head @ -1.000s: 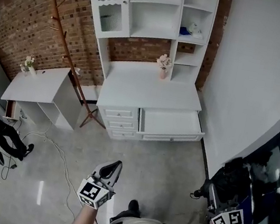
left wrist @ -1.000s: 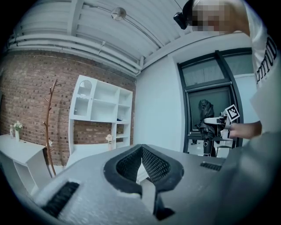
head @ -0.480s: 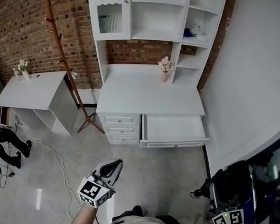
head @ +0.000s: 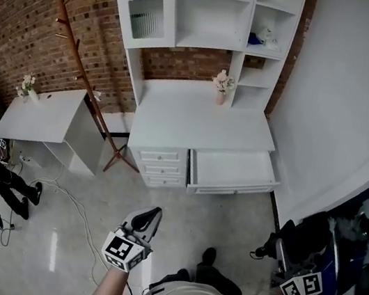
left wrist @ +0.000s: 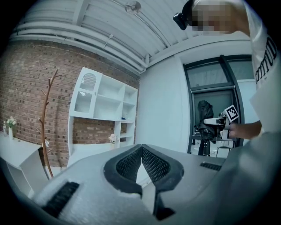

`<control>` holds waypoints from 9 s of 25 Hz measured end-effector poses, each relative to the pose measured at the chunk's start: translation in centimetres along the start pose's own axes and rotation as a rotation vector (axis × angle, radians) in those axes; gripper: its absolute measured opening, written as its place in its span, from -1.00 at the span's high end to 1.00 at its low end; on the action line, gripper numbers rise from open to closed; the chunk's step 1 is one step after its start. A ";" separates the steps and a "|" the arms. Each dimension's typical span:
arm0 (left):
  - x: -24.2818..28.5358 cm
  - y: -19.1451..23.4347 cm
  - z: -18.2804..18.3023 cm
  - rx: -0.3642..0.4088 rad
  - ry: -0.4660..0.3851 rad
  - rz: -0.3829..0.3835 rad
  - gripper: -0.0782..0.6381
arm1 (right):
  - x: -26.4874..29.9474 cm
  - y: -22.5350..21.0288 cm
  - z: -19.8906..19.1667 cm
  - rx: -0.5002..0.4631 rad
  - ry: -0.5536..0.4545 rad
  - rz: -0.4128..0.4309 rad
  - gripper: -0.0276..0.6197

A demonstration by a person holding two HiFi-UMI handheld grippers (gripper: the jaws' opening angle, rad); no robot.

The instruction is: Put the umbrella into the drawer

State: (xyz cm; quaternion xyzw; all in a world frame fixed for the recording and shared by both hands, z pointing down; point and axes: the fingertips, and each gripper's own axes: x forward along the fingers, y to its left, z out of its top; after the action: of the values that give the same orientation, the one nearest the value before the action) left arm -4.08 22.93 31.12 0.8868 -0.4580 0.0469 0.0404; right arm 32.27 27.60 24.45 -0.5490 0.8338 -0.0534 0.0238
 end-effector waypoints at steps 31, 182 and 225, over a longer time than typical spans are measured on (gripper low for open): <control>16.4 6.1 -0.6 -0.060 0.080 0.165 0.71 | 24.1 -12.0 -4.7 0.058 0.196 0.279 0.07; 27.4 22.9 -20.6 -0.281 0.327 -0.125 0.71 | 49.9 -4.0 -48.6 -0.328 1.232 0.366 0.05; 17.8 11.1 -4.5 -0.061 0.080 0.010 0.71 | 22.6 -8.7 -13.6 -0.047 0.274 -0.074 0.81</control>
State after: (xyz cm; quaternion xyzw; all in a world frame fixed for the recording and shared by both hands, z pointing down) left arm -3.10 2.59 38.02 0.8802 -0.4618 0.0685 0.0855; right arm 29.92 4.27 39.35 -0.5675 0.8093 -0.1092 -0.1049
